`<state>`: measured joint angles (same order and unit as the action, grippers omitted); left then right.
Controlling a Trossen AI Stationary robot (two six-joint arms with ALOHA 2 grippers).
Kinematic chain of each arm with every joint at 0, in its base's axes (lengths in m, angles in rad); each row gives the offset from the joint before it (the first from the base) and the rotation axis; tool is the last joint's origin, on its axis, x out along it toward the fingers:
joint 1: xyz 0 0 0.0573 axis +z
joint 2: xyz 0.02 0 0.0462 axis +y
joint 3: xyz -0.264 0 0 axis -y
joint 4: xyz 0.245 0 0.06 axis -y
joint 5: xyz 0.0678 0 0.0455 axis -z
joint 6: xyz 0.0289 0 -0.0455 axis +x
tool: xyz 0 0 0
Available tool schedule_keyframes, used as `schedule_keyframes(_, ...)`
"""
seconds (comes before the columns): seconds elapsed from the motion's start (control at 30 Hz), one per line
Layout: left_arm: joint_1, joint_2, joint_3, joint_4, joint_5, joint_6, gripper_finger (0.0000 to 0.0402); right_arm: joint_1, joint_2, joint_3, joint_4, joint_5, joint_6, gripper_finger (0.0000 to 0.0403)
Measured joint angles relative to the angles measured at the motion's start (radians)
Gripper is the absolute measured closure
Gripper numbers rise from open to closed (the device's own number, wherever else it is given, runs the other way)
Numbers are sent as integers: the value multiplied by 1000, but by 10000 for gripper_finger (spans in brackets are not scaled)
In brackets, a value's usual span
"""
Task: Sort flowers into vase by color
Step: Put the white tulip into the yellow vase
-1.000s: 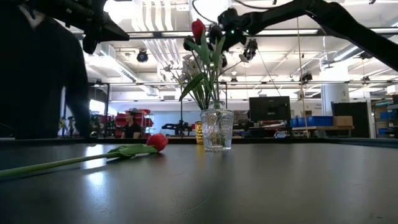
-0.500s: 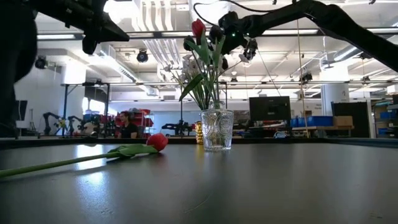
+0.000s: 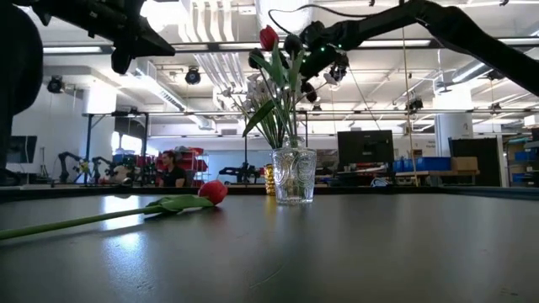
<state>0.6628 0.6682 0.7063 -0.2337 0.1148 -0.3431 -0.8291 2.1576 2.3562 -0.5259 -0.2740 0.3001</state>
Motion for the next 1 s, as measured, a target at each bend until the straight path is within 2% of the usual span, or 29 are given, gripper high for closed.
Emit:
schedule_keyframes(0.53,0,0,0,1,0,-7,402,-3,76,-1,40,-67,9,252)
schedule_keyframes(0.67,0,0,0,1,0,-7,402,-4,85,-1,36,-67,4,287)
schedule_keyframes(0.87,0,0,0,1,0,-7,402,-5,85,-2,37,-69,-20,379)
schedule_keyframes(1.0,0,0,0,1,0,-7,402,-5,81,-2,37,-78,-30,390)
